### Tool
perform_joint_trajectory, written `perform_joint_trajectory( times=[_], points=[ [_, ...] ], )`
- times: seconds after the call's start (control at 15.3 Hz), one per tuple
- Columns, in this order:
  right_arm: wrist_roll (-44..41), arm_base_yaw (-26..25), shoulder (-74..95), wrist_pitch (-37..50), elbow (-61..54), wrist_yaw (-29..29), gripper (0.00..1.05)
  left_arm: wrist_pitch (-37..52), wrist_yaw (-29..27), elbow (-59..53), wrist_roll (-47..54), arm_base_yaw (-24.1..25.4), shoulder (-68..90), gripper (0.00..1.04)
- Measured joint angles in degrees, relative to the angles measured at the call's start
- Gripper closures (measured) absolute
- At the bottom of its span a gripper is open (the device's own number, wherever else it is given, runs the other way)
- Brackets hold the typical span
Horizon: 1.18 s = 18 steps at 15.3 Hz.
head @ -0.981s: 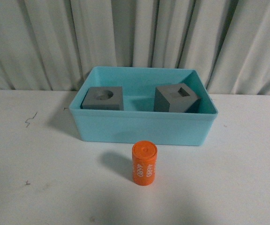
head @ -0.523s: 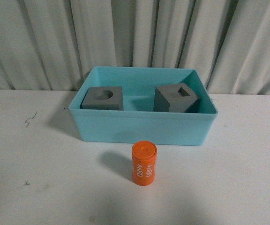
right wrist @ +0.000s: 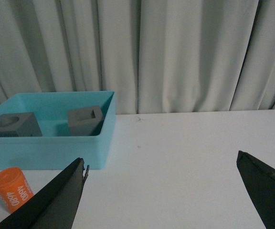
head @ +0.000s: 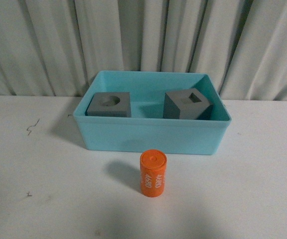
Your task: Place gray and orange parts in blue box
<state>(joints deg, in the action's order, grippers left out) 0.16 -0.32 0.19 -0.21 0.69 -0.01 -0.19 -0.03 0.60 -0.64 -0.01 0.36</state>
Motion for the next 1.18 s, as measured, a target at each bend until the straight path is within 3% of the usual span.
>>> perform_joint_trajectory(
  times=[0.26,0.33,0.78,0.85,1.05,1.11,1.18],
  points=[
    [0.0,0.0,0.0,0.0,0.0,0.0,0.06,0.0,0.0,0.0,0.0,0.0,0.0,1.03],
    [0.0,0.0,0.0,0.0,0.0,0.0,0.06,0.0,0.0,0.0,0.0,0.0,0.0,0.95],
    [0.0,0.0,0.0,0.0,0.0,0.0,0.06,0.0,0.0,0.0,0.0,0.0,0.0,0.10],
    [0.0,0.0,0.0,0.0,0.0,0.0,0.06,0.0,0.0,0.0,0.0,0.0,0.0,0.05],
    [0.6,0.2,0.3,-1.7,0.3,0.7,0.06,0.0,0.0,0.0,0.0,0.0,0.0,0.07],
    [4.5,-1.0,7.5,-12.5,5.0,3.0,0.06,0.0,-0.1,0.0,0.0,0.0,0.0,0.07],
    [6.1,-7.8,17.5,-12.5,8.3,-0.5,0.06,0.0,0.1,0.0,0.0,0.0,0.0,0.07]
  ],
)
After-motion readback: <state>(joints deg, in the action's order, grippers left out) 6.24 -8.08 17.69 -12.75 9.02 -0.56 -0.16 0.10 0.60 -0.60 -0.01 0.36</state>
